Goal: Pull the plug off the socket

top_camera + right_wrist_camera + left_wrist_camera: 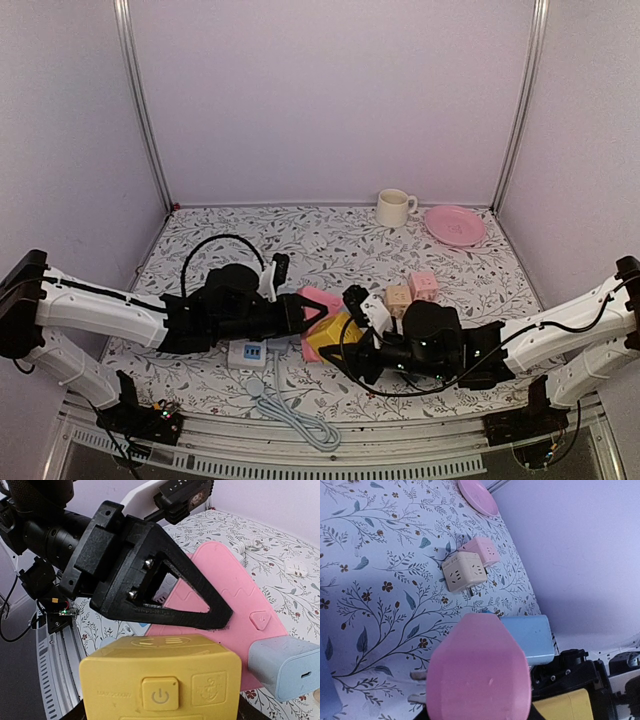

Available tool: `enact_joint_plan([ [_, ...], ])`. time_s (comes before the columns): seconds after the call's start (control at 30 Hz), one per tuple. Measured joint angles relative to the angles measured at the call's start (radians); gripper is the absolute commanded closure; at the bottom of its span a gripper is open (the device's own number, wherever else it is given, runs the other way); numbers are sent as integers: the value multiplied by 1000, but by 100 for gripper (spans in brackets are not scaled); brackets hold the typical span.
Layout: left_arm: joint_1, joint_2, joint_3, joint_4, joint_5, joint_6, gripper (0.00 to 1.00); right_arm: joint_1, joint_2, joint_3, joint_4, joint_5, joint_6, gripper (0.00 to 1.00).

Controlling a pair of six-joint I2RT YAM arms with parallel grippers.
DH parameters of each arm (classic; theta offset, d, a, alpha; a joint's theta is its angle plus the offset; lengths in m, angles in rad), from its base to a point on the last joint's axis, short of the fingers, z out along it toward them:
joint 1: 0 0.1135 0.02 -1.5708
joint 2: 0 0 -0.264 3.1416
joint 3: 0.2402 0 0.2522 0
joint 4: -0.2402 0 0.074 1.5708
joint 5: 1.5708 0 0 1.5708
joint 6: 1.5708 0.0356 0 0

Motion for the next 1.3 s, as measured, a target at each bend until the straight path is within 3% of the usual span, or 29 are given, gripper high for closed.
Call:
enact_joint_plan([
  [0.2, 0, -5, -6, -14, -24, 9, 100, 42, 7, 54, -83, 84, -8, 97],
  [0.43, 32, 9, -79, -199, -143, 56, 100, 89, 7, 91, -94, 210, -8, 97],
  [0.7, 32, 8, -78, -203, -169, 63, 100, 83, -71, 39, -87, 257, 5, 97],
  [1.03, 32, -47, -103, -201, -169, 78, 100, -101, -86, -16, -127, 159, 173, 96],
  [1.3, 32, -99, -117, -191, -169, 79, 100, -183, 50, -4, -203, 76, 302, 95],
])
